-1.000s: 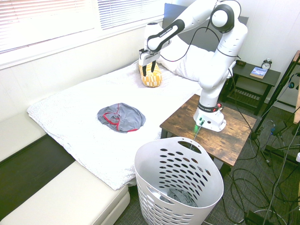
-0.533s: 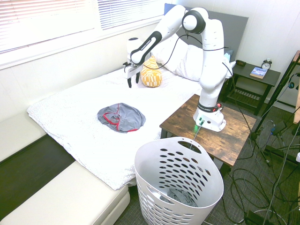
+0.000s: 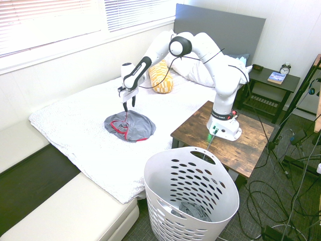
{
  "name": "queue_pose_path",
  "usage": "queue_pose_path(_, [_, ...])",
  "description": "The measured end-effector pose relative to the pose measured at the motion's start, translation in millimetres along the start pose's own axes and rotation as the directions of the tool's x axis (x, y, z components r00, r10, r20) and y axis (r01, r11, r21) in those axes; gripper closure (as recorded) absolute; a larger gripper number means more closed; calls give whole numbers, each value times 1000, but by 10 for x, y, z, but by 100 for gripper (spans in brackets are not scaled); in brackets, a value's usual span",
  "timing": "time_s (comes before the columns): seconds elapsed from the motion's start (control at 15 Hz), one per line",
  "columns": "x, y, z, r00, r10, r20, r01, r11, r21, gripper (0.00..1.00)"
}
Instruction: Put my clothes in the laundry bag
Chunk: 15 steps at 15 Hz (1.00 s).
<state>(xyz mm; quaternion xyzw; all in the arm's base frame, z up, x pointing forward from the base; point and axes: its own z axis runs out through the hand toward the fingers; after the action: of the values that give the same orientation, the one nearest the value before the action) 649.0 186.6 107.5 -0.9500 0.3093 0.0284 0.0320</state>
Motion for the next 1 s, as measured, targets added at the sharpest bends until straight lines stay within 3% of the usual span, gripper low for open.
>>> queue_pose_path(0.33, [-166,51,842,997,-15,75,17,999,-32,0])
queue_pose_path(0.67, [-237,10,1318,995,-39,96,42,999,-34,0])
queue_pose_path(0.73, [-206,56,1398,995,-39,96,43,998,-37,100])
queue_pose_path(1.0, [-154,80,1431,994,-50,97,53,998,-27,100])
